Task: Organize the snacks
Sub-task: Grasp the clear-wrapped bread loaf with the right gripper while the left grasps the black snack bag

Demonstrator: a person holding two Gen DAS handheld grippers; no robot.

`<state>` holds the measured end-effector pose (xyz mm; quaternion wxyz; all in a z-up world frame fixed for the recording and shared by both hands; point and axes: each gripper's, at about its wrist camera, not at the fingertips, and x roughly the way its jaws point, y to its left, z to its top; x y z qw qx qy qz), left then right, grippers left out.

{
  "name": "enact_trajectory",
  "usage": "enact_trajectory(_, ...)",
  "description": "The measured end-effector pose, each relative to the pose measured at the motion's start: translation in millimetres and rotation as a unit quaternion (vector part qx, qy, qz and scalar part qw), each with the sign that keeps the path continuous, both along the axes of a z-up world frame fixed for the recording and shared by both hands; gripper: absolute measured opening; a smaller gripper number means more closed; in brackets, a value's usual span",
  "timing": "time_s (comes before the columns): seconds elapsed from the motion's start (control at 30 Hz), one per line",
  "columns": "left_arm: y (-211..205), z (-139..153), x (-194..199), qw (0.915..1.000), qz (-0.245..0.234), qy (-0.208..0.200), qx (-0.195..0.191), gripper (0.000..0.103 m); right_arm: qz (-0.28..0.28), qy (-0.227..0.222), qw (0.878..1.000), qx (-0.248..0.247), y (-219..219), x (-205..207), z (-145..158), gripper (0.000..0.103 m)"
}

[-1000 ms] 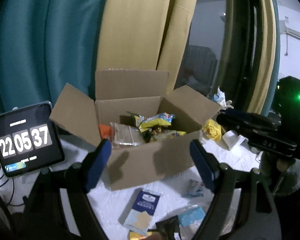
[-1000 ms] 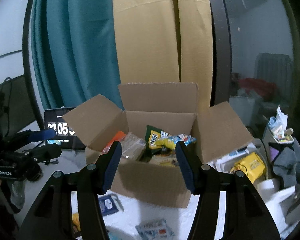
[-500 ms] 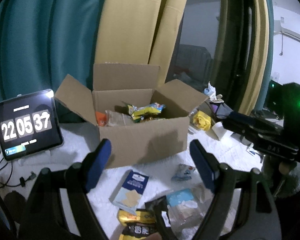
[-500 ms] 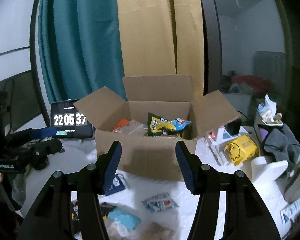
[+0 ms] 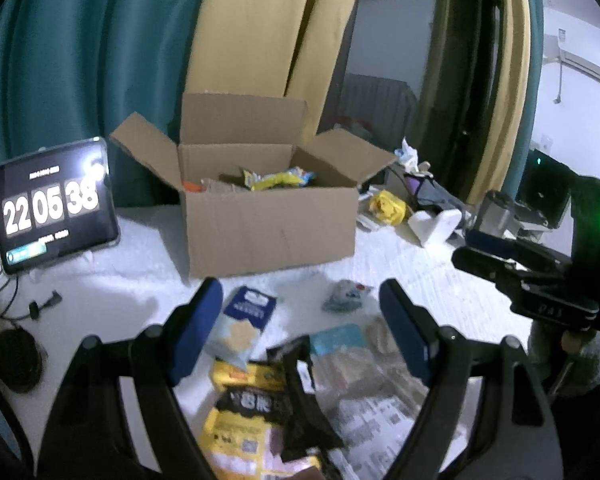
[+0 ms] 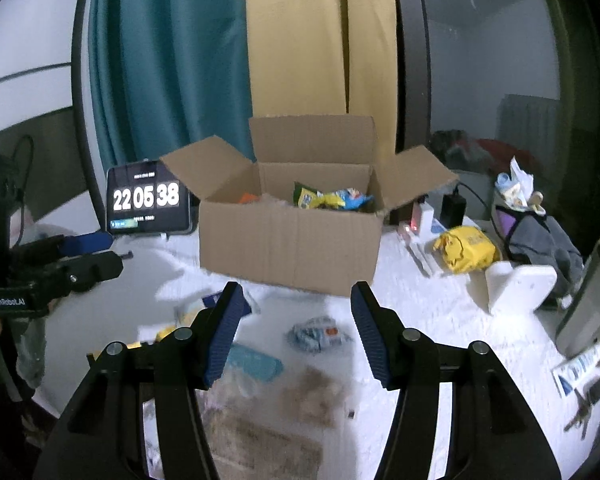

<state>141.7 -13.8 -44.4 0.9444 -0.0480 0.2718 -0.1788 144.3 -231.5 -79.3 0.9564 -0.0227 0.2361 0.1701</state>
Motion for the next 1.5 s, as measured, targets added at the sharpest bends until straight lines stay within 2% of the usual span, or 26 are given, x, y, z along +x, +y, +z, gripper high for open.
enact_trajectory(0.3,-2,-21,-26,0.9997,-0.001,0.025,-0.001,0.082,-0.007,0.018,1.0,-0.009,-3,-37,-20,0.06)
enact_trajectory(0.43,-4,-34,-39,0.9992,-0.005,0.04,0.001,0.082,-0.005,0.035,0.999,-0.02,-1,-52,-36,0.076)
enact_trajectory(0.73,-13,-61,-59,0.9972,-0.013,0.073,0.012,0.082,0.016,0.068,0.996,-0.054,5,-82,-64,0.076)
enact_trajectory(0.9,-10,-66,-63,0.9968,-0.01,0.079,0.01,0.082,0.048,0.082,0.992,-0.084,13,-96,-77,0.077)
enact_trajectory(1.07,-8,-72,-60,0.9961,-0.007,0.087,0.01,0.082,0.055,0.096,0.987,-0.116,21,-93,-96,0.077)
enact_trajectory(1.27,-11,-82,-44,0.9946,-0.003,0.102,0.019,0.082,0.037,0.091,0.981,-0.166,30,-75,-115,0.077)
enact_trajectory(1.37,-14,-87,-33,0.9935,0.001,0.111,0.025,0.082,0.034,0.083,0.981,-0.171,33,-66,-121,0.077)
enact_trajectory(1.4,-14,-88,-28,0.9932,0.003,0.113,0.026,0.082,0.04,0.081,0.983,-0.162,33,-63,-121,0.077)
enact_trajectory(1.43,-15,-89,-24,0.993,0.005,0.115,0.027,0.082,0.043,0.08,0.983,-0.156,33,-60,-120,0.073)
enact_trajectory(1.5,-14,-92,-13,0.9922,0.011,0.121,0.027,0.082,0.052,0.076,0.985,-0.145,32,-56,-117,0.053)
